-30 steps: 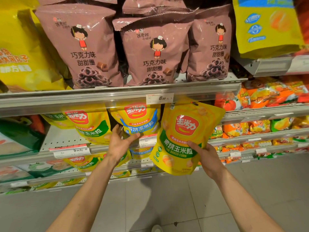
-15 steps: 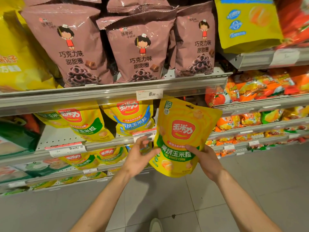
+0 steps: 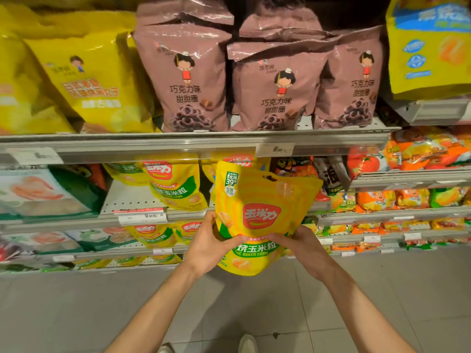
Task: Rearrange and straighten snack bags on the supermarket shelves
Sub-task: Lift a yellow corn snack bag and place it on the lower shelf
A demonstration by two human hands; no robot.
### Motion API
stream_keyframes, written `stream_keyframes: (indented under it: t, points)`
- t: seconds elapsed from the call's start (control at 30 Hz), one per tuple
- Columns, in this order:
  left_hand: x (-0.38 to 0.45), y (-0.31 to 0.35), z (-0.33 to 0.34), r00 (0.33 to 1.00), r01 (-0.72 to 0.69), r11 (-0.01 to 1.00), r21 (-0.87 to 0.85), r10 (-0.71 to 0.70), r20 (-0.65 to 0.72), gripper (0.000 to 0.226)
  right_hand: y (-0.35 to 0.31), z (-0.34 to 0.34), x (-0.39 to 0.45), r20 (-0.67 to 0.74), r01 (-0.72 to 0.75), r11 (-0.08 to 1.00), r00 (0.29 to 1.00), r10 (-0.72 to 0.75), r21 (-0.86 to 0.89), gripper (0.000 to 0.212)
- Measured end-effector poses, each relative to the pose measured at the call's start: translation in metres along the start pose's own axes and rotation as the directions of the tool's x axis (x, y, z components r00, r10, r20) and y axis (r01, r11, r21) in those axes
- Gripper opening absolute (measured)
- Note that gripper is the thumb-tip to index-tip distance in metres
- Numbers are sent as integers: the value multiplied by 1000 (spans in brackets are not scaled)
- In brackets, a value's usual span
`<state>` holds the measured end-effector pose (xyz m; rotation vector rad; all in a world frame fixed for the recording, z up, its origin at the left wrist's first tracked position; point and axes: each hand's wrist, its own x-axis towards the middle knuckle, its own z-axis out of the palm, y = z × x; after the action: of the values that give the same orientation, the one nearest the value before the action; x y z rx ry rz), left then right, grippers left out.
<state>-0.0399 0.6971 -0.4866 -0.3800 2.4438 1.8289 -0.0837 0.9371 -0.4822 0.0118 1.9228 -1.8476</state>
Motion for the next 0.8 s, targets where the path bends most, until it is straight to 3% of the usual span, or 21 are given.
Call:
stream_keyframes:
  t: [0.2, 0.5, 0.67, 0.8]
  points:
    - [-12, -4, -83, 997, -36, 999, 30, 37, -62, 84, -23, 79, 11, 9, 45, 993, 999, -44, -112, 32]
    - [-22, -44, -243, 986, -106, 988, 108, 119, -118, 52, -40, 245, 31, -67, 161, 945, 980, -187, -286, 33]
    - [-23, -62, -302, 965, -131, 982, 135, 157, -211, 50, -43, 315, 48, -119, 165, 938, 970, -210, -306, 20]
    - [-14, -70, -328, 958, -153, 987, 44, 159, -238, 52, -57, 348, 64, -116, 190, 929, 965, -237, -317, 21]
